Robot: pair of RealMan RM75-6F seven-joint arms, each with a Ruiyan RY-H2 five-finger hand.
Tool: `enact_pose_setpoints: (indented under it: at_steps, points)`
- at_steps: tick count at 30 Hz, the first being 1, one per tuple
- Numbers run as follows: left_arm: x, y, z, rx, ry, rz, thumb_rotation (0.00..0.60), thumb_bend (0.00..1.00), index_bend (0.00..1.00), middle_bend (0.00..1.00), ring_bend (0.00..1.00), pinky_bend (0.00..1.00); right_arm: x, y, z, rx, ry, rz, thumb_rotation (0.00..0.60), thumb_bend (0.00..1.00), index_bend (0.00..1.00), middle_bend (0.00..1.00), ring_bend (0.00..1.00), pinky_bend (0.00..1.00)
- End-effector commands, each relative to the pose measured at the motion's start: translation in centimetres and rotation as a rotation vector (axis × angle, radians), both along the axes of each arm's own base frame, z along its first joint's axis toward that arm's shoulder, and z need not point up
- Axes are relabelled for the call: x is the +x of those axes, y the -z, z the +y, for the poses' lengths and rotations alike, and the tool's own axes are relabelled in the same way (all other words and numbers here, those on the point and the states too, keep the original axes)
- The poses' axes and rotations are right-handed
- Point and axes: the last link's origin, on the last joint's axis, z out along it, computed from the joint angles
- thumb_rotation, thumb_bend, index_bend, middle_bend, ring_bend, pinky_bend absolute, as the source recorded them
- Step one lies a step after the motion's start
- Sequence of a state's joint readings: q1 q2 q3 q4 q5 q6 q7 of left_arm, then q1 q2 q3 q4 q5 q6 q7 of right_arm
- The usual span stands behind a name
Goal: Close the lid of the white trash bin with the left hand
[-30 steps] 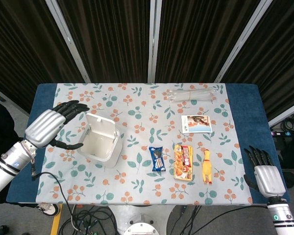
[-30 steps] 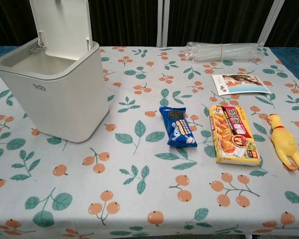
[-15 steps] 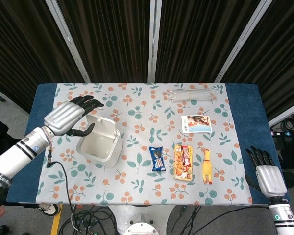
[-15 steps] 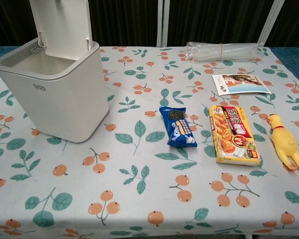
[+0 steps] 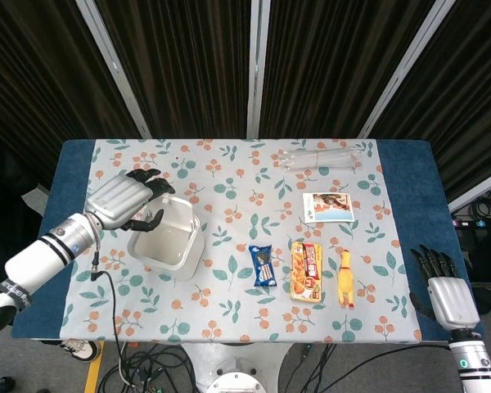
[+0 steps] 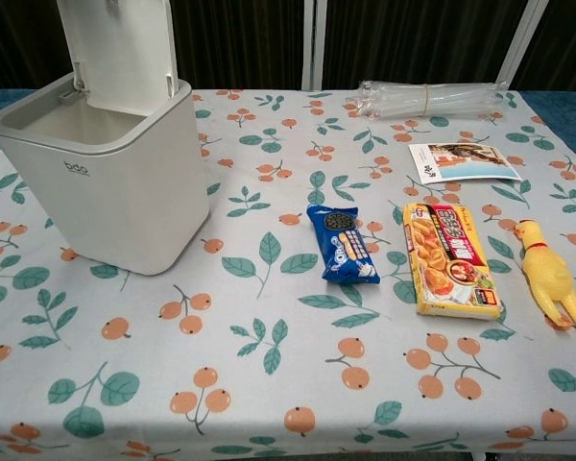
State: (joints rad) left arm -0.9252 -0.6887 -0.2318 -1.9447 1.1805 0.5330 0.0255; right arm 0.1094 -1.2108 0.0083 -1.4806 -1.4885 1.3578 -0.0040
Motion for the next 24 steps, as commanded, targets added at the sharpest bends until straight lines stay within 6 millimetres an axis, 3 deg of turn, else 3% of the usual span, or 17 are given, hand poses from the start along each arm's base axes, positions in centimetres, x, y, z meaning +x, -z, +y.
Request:
enact_pose_setpoints:
  at_steps: [1,24]
  points:
    - [0.1,0.2,-0.4,-0.018,-0.008,0.038,0.146,0.55,0.20,0.16,0.04,0.14,-0.1,0.0,0.0,0.002,0.002,-0.001,0.600,0.27,0.00,0.00,0.00,0.00]
    - [-0.2,-0.3,-2.8,-0.015,-0.050,0.056,0.149,0.57,0.26,0.28,0.04,0.15,-0.1,0.4,0.0,0.014,0.004,0.001,0.600,0.27,0.00,0.00,0.00,0.00]
